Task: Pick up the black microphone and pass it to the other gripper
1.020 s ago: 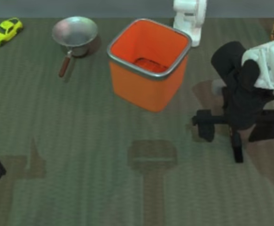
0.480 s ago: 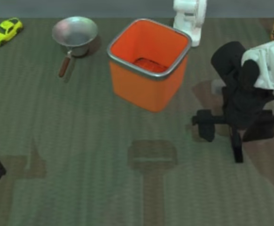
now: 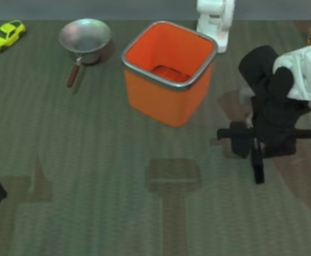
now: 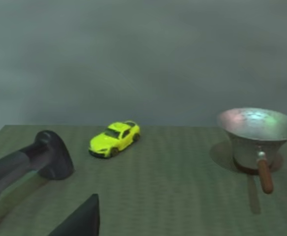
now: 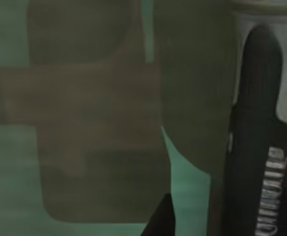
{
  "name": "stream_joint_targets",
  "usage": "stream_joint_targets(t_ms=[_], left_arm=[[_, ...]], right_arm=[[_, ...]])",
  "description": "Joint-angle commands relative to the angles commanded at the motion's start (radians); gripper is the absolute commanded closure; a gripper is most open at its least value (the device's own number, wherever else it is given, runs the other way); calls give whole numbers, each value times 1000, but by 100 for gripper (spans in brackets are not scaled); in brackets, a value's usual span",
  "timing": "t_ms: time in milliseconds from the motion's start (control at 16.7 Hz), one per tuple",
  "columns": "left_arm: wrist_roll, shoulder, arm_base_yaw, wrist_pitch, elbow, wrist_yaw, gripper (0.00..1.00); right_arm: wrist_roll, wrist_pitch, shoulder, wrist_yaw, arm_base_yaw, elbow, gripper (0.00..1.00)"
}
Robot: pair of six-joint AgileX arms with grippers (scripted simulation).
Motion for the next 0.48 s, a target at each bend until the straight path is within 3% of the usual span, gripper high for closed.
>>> stream_joint_targets(t_ms=[360,420,480], left_arm=[[0,0,0,0,0,0,0],[0,0,0,0,0,0,0],[0,0,0,0,0,0,0]], right_arm=[[0,0,0,0,0,0,100],[18,-17,-55,-30,10,28,100],[17,-16,-55,-31,10,27,100]])
